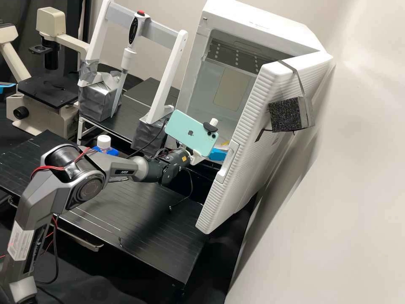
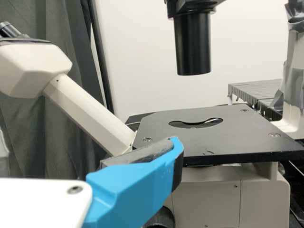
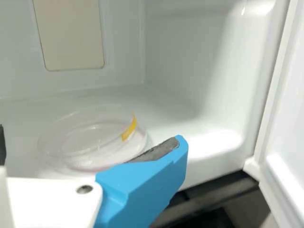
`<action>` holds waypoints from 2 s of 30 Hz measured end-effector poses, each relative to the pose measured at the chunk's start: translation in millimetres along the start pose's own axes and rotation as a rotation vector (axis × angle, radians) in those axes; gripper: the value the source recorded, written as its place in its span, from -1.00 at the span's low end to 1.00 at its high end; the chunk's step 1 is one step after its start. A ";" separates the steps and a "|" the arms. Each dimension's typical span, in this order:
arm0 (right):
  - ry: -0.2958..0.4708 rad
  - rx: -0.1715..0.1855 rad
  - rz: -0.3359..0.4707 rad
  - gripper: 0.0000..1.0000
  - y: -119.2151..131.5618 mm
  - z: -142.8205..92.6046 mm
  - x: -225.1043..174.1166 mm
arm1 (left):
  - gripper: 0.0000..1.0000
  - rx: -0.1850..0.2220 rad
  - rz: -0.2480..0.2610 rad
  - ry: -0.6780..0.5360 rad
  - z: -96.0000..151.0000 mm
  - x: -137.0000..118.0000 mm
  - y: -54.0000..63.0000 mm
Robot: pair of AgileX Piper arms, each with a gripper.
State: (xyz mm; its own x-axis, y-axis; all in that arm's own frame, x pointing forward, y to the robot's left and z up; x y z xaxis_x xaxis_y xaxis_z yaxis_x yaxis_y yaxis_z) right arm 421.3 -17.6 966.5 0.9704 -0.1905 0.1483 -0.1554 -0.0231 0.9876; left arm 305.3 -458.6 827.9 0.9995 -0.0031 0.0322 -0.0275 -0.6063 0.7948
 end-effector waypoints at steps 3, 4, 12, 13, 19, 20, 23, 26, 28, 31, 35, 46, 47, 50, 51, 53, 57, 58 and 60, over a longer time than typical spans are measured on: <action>0.007 -0.024 -0.008 1.00 -4.3 -1.5 -0.4 | 1.00 0.000 0.000 0.000 0.0 0.0 0.0; 0.007 -0.031 -0.009 1.00 -4.8 -1.5 -0.5 | 1.00 0.000 0.000 0.000 0.0 0.0 0.0; -0.002 -0.051 0.007 1.00 -5.2 -2.4 -0.3 | 1.00 0.000 0.000 0.000 0.0 0.0 0.0; -0.004 -0.052 0.009 1.00 -5.0 -2.2 -0.3 | 1.00 0.000 0.000 0.000 0.0 0.0 0.0; 0.002 -0.062 0.022 1.00 -2.1 -4.5 1.8 | 1.00 0.000 0.000 0.000 0.0 0.0 0.0; 0.001 -0.062 0.021 1.00 -2.9 -3.3 4.1 | 1.00 0.000 0.000 0.000 0.0 0.0 0.0; 0.002 -0.063 0.023 1.00 -3.0 -2.7 8.5 | 1.00 0.000 0.000 0.000 0.0 0.0 0.0; -0.001 -0.060 0.017 1.00 -6.2 0.2 12.6 | 1.00 0.000 0.000 0.000 0.0 0.0 0.0; -0.005 -0.056 0.008 1.00 -8.9 0.4 14.4 | 1.00 0.000 0.000 0.000 0.0 0.0 0.0; 0.000 -0.050 -0.002 1.00 -13.6 -1.7 17.3 | 1.00 0.000 0.000 0.000 0.0 0.0 0.0; 0.007 -0.040 -0.009 1.00 -17.0 -4.7 17.9 | 1.00 0.000 0.000 0.000 0.0 0.0 0.0; 0.003 -0.021 -0.011 -1.00 -16.1 -5.8 24.5 | 1.00 0.000 0.000 0.000 0.0 0.0 0.0; 0.002 -0.021 -0.011 -1.00 -16.3 -5.4 25.6 | 1.00 0.000 0.000 0.000 0.0 0.0 0.0; 0.001 -0.021 -0.013 -1.00 -17.4 -4.7 27.7 | 1.00 0.000 0.000 0.000 0.0 0.0 0.0; 0.001 -0.021 -0.013 -1.00 -17.4 -4.7 27.7 | 1.00 0.000 0.000 0.000 0.0 0.0 0.0; 0.001 -0.021 -0.014 -1.00 -17.6 -4.4 27.8 | 1.00 0.000 0.000 0.000 0.0 0.0 0.0; 0.001 -0.021 -0.014 -1.00 -17.6 -4.4 27.8 | 1.00 0.000 0.000 0.000 0.0 0.0 0.0; 0.001 -0.021 -0.014 -1.00 -17.6 -4.4 27.8 | 1.00 0.000 0.000 0.000 0.0 0.0 0.0; 0.001 -0.021 -0.014 -1.00 -17.6 -4.4 27.8 | 1.00 0.000 0.000 0.000 0.0 0.0 0.0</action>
State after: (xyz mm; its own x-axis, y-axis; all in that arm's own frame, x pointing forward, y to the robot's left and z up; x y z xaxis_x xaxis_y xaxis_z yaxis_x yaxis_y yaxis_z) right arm 451.8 -18.2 953.5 0.9726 -0.1897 0.1346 -0.1381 -0.0053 0.9904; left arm 305.3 -458.6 827.9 0.9995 -0.0031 0.0322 -0.0275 -0.6063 0.7948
